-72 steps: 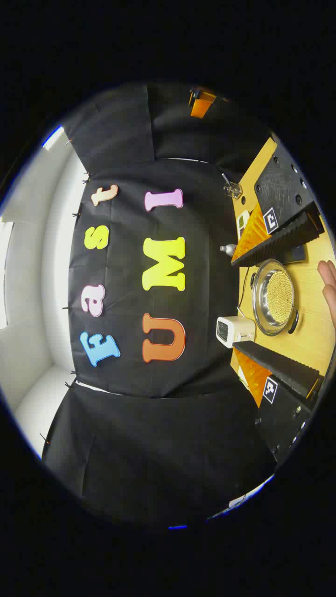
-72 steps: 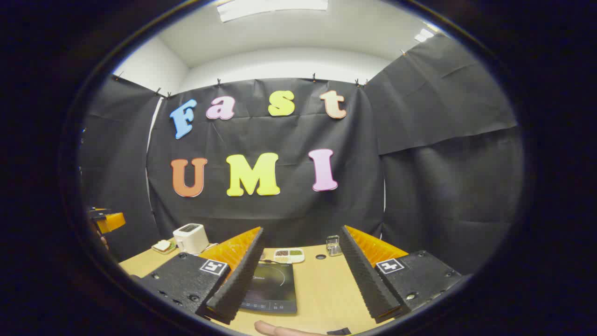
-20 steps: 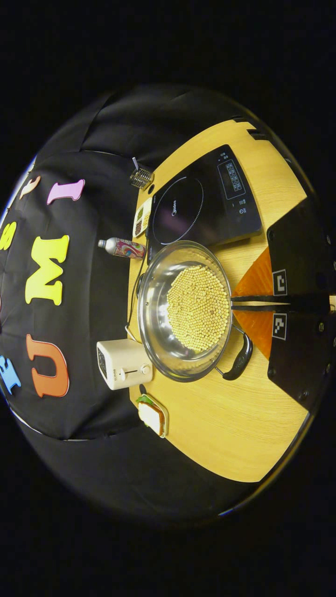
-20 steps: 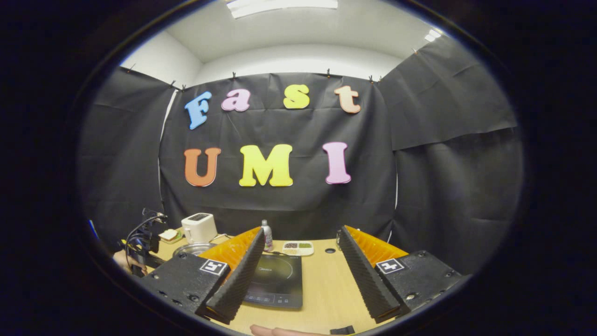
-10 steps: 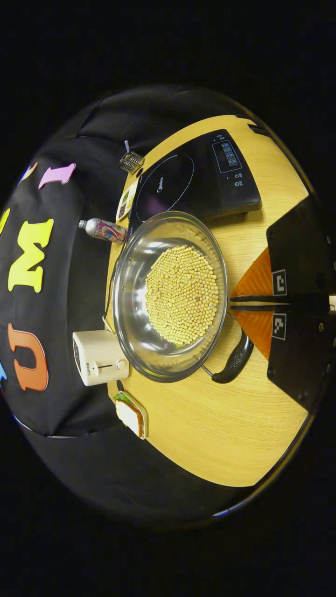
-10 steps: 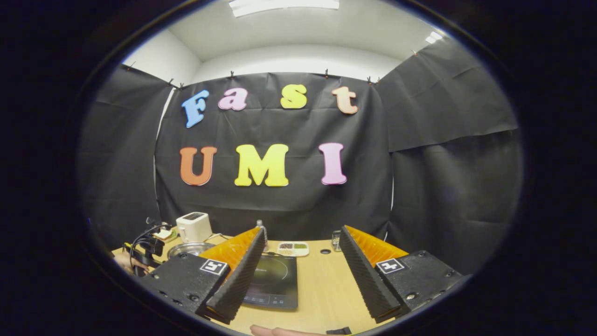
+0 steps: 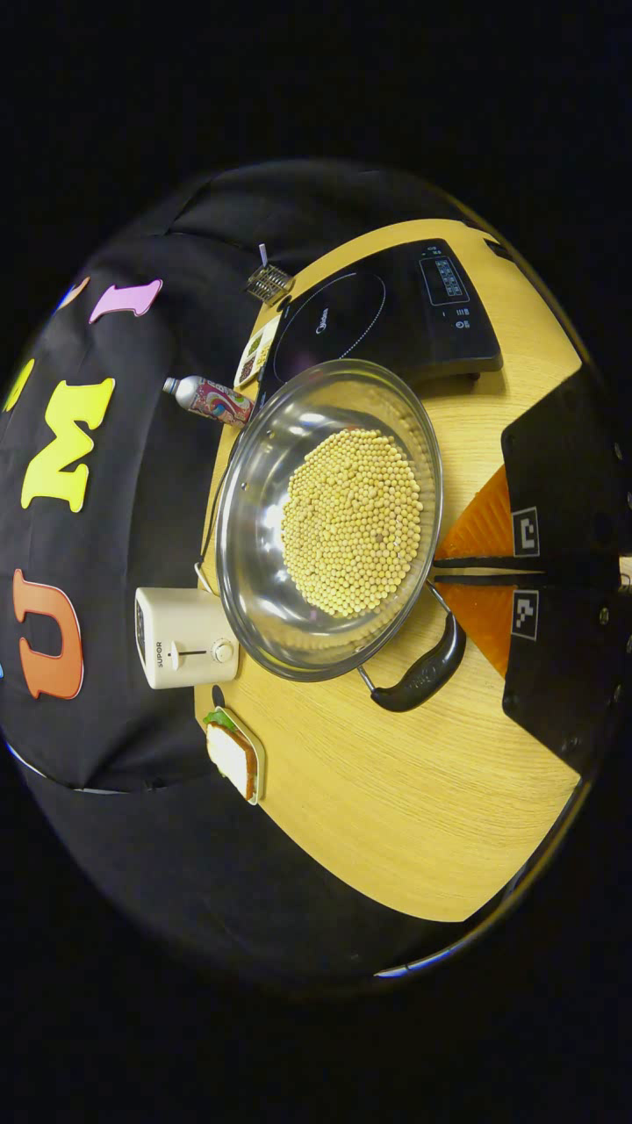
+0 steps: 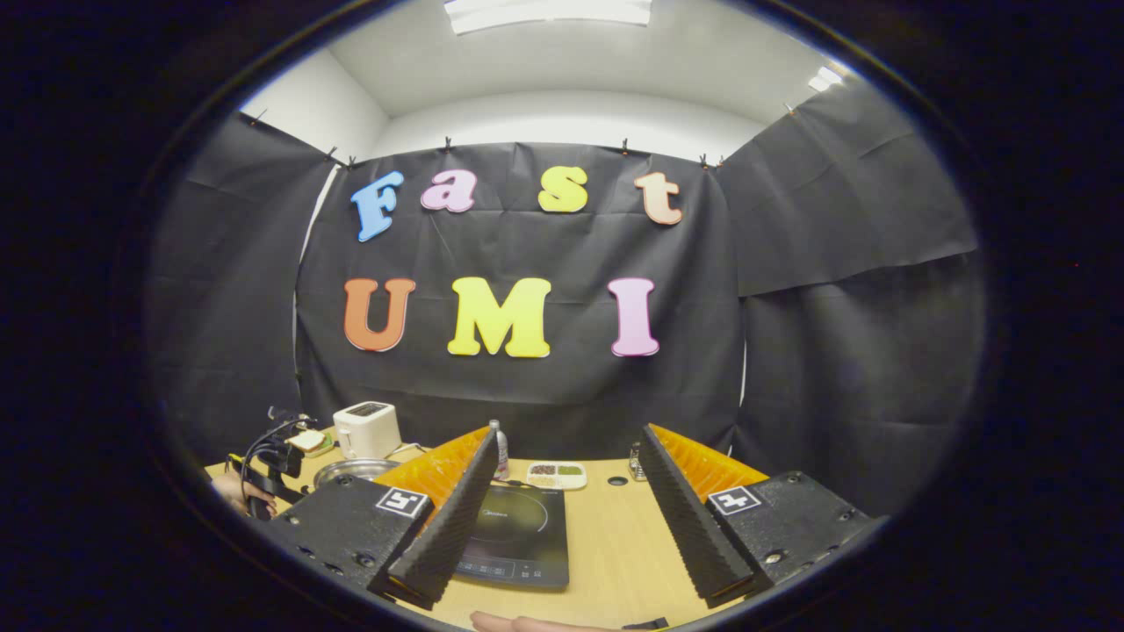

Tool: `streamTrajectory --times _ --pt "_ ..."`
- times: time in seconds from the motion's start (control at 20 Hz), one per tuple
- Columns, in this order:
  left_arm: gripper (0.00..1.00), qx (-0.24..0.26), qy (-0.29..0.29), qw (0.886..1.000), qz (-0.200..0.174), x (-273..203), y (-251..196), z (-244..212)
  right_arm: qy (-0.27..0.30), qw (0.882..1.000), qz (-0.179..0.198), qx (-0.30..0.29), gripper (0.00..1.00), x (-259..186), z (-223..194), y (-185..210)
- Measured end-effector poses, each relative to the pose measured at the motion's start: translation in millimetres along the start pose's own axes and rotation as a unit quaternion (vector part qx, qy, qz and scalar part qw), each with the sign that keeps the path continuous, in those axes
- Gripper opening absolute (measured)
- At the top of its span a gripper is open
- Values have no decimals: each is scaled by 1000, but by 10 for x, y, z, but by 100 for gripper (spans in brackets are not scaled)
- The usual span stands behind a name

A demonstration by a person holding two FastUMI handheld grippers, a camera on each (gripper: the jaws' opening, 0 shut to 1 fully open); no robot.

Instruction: First push the handle of the pot to place it horizontally, then grasp the pot with both hands and set it on the induction cooktop.

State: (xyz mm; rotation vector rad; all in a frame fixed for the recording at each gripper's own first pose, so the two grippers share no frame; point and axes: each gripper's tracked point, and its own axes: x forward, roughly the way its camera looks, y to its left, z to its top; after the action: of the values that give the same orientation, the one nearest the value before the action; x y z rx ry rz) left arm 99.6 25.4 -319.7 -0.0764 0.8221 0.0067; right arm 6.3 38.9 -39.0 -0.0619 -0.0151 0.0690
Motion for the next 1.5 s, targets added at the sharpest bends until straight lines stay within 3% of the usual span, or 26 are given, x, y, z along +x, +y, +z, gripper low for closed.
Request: streamTrajectory --times 0.1,0.15,0.2,0.25,0.3,0.35,0.4,0.45,0.55,0.6,0.65,0.75,0.8,0.85,0.9,1.35,1.4,1.5 --pt "0 -6 1 1000 3 34 78 31 -12 1000 4 2 96 -21 41 40" --pt "10 -15 1 1000 6 45 114 46 -18 1000 -2 0 100 -20 59 16" --pt "10 -23 1 1000 7 54 154 66 -24 1000 -6 -3 100 -38 61 4" --pt "0 -26 2 1000 9 47 200 75 -31 999 -9 -3 96 -55 92 0" --pt "0 -28 3 1000 13 60 268 86 -38 999 -12 -3 96 -71 119 -14" --pt "10 -29 3 999 15 78 306 104 -46 999 -14 -3 100 -87 159 -23" --pt "0 -28 4 999 17 95 340 130 -53 998 -16 -2 96 -100 186 -25" --pt "0 -29 5 999 20 100 393 144 -58 998 -16 -3 100 -102 213 -19" --pt "0 -23 7 999 26 109 476 188 -63 998 -16 -7 96 -93 225 1" --pt "0 -22 7 999 31 121 522 214 -65 998 -16 -9 100 -83 238 21" --pt "0 -17 8 999 36 136 571 246 -66 998 -15 -10 96 -64 247 43" --pt "0 -12 10 999 46 195 669 311 -65 998 -15 -12 96 -24 241 97" --pt "10 -14 12 999 50 208 719 336 -63 998 -14 -13 96 -1 233 124" --pt "10 -16 14 998 52 243 756 369 -63 998 -14 -13 96 28 234 149" --pt "0 -17 17 998 54 284 796 393 -60 998 -15 -15 96 62 221 172" --pt "0 -19 24 998 61 521 1004 631 -29 999 -10 -14 96 444 35 435" --pt "0 -22 25 998 62 549 1030 650 -23 1000 -10 -14 100 476 -2 453" --pt "0 -22 26 997 63 601 1059 671 -11 1000 -10 -15 96 536 -76 492"
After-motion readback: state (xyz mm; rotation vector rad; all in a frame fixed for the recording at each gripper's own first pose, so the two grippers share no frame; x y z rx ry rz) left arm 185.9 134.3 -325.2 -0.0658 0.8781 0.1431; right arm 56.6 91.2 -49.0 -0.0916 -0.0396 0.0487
